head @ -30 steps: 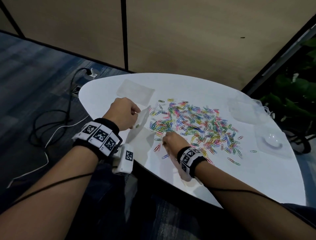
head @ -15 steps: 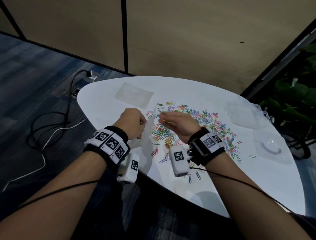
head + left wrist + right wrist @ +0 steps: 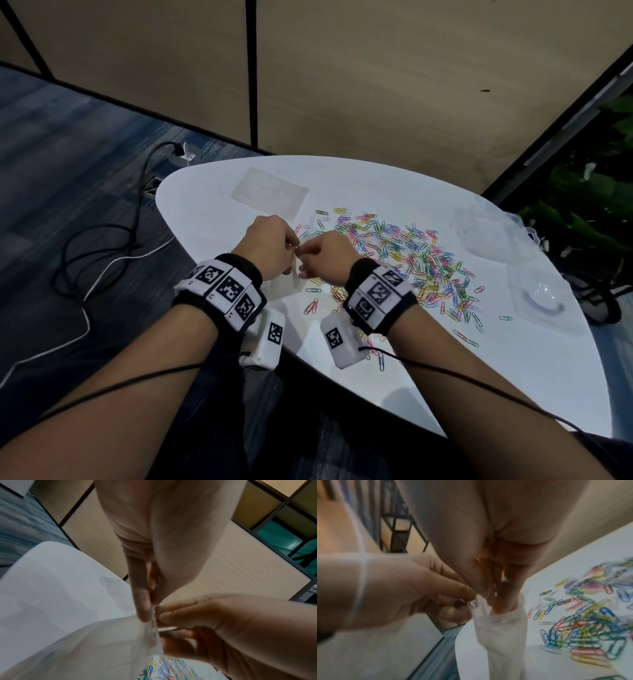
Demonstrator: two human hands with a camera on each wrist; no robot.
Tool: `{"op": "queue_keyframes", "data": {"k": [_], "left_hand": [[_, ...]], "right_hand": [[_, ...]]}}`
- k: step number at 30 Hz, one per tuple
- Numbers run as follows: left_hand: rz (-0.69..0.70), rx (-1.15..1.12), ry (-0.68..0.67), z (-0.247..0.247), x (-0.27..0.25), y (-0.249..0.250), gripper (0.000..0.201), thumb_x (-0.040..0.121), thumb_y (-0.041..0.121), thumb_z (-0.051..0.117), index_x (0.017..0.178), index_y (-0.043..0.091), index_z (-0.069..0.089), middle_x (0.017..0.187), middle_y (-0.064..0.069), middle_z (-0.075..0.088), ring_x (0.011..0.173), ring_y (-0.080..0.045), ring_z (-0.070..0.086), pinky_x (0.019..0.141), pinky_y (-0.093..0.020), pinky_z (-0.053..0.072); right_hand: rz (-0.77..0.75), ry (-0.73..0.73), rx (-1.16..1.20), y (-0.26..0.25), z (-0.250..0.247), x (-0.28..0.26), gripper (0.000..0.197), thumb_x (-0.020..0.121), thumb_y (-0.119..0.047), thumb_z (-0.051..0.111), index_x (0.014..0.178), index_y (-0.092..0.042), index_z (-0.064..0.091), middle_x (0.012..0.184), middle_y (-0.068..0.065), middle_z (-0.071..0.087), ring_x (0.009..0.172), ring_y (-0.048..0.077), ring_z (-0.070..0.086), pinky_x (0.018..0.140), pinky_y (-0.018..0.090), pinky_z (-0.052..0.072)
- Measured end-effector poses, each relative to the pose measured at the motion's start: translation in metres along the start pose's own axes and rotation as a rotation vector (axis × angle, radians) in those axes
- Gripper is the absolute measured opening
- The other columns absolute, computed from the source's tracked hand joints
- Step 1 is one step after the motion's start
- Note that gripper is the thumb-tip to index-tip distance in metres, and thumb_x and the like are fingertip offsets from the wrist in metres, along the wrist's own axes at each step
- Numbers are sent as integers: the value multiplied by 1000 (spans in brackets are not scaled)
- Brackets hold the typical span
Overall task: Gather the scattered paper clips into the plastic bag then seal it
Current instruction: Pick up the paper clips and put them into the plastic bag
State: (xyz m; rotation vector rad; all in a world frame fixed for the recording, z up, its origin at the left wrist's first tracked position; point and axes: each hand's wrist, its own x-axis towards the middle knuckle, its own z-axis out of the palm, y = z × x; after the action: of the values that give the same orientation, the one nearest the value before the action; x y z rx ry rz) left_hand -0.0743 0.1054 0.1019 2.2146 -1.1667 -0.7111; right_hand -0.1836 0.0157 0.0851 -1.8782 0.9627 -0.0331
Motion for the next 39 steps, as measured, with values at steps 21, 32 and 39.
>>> {"op": "queue_keyframes", "data": {"k": [21,32,39], "left_hand": [[-49,55,-38,-4,-5,8,28,90,-1,53,102,8,77,81,-13,78,75,-24,77,85,-32,61],[-39,148,-136,10,-1,8,27,91,-1,52,102,7,76,63,-2,69,68,-23,78,81,-33,63],[-22,150,-160,21,2,15,24,94,3,54,104,7,75,64,4,63,68,-24,78,76,-29,62]], "right_hand": [[-280,-220,-1220,156,-11,-39,63,94,-8,50,150,-19,24,161,10,14,136,39,34,100,50,44],[51,277,-330,142,-44,-11,11,88,-8,68,93,-11,77,87,0,74,74,13,68,72,22,56],[149,194,789,79,-66,-20,22,82,5,70,103,7,69,99,23,73,86,28,74,80,32,61]]}}
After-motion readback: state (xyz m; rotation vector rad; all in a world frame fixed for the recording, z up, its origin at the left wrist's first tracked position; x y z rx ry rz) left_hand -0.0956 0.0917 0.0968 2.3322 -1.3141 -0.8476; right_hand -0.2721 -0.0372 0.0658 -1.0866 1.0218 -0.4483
